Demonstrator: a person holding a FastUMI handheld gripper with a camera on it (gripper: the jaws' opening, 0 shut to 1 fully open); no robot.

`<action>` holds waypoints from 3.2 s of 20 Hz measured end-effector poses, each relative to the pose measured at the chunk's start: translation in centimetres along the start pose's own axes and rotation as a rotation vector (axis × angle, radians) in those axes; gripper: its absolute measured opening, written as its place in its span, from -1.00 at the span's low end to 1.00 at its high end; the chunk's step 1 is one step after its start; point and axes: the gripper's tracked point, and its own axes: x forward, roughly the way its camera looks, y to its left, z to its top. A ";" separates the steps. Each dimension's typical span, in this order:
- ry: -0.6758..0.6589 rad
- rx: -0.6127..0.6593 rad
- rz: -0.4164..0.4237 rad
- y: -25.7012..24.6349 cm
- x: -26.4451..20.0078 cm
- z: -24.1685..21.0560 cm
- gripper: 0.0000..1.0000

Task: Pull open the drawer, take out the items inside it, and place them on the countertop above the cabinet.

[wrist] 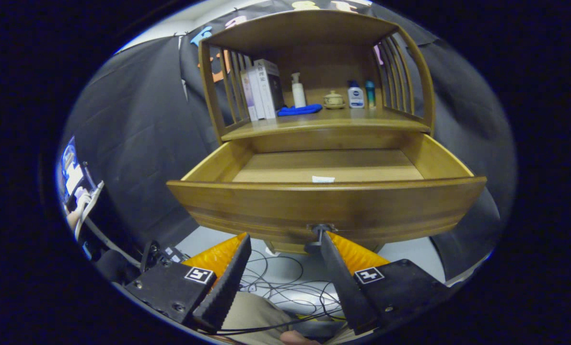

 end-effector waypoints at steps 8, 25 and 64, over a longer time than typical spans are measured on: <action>0.085 0.045 0.057 1.1 0.6 5.3 0.87; 0.534 0.115 -0.126 -5.8 11.5 7.9 0.87; 0.493 0.112 -0.101 -4.8 11.0 16.4 -0.11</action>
